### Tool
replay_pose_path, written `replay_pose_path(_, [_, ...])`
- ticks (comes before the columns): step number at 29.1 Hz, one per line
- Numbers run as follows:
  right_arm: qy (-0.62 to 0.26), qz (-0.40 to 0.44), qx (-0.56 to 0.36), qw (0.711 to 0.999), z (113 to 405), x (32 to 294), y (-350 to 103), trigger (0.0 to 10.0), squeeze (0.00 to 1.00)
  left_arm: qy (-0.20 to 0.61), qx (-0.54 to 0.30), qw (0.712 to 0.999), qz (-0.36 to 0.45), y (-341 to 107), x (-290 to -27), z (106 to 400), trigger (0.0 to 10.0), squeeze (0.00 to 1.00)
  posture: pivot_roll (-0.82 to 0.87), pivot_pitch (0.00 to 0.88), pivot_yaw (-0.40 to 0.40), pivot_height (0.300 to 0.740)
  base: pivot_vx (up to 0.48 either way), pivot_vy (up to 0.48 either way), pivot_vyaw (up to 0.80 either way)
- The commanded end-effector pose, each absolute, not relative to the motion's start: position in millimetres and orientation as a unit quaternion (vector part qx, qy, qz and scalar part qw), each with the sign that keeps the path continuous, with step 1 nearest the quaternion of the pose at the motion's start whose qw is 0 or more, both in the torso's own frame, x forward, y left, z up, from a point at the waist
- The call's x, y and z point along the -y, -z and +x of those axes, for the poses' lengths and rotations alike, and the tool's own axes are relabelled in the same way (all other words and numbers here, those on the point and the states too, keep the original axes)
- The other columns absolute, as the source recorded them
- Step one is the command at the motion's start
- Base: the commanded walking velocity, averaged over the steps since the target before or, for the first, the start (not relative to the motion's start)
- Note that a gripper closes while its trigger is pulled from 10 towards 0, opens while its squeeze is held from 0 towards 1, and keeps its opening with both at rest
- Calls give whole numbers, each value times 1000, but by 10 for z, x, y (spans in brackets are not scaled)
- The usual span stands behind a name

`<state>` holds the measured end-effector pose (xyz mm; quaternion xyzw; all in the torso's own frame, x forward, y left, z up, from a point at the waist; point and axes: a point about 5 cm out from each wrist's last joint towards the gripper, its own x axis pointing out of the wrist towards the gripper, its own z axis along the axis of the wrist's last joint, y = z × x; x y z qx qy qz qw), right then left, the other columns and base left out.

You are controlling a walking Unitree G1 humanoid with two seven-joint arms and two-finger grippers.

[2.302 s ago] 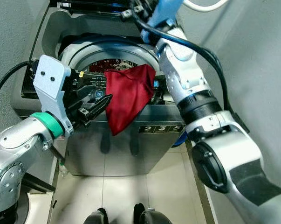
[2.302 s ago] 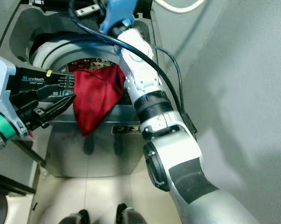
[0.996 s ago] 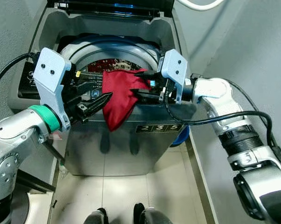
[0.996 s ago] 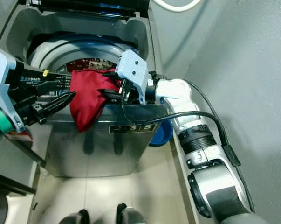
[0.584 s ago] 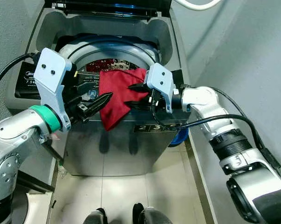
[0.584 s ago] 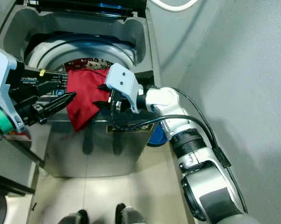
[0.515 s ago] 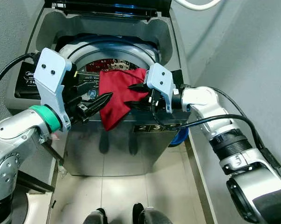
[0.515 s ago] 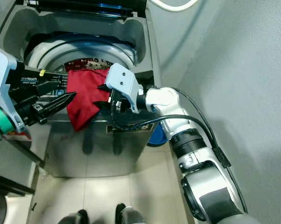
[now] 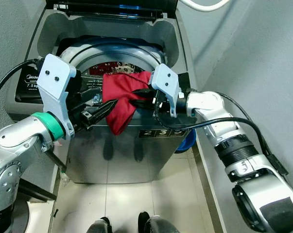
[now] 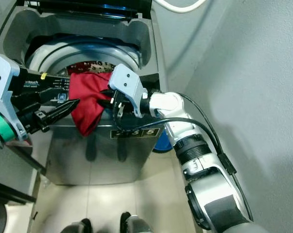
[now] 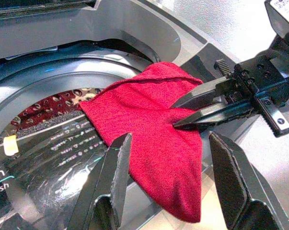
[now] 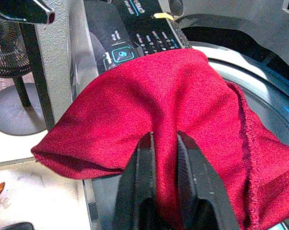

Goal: Clothes washing

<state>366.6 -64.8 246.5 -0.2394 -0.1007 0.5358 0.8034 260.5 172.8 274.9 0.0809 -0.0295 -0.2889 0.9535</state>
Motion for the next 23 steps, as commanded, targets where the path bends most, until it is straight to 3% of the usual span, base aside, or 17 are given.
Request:
replay_pose_path(1, [-530,-237,90,809,3687,686,-2432,0,0,296,29,951,83,-2717,-1694,2583,10000,0,64,163,-39,740,0,0,0])
replay_pose_path(7, [-507,-197,122,830,3719,660,-2580,0,0,292,19,953,80,-2666,-1707,2571,10000,0,62,168,-40,740,0,0,0])
replay_pose_path(10, [-456,-109,204,859,3780,624,-2957,0,0,290,21,954,79,-2671,-1708,2573,10000,0,60,172,-40,740,0,0,0])
replay_pose_path(13, [-431,-72,239,867,3803,603,-3153,0,0,289,17,954,76,-2663,-1711,2578,10000,0,57,175,-39,740,0,0,0])
replay_pose_path(14, [-414,-53,260,871,3815,568,-3283,9922,0,289,14,954,75,-2649,-1708,2581,10000,0,56,175,-41,740,0,0,0])
replay_pose_path(18, [-404,-43,273,872,3819,543,-3361,9922,0,289,13,954,75,-2638,-1706,2583,10000,0,56,175,-42,740,0,0,0])
replay_pose_path(23, [-348,-47,293,889,3844,250,-3512,10000,0,290,18,954,71,-2643,-1672,2573,10000,0,61,178,-54,740,0,0,0])
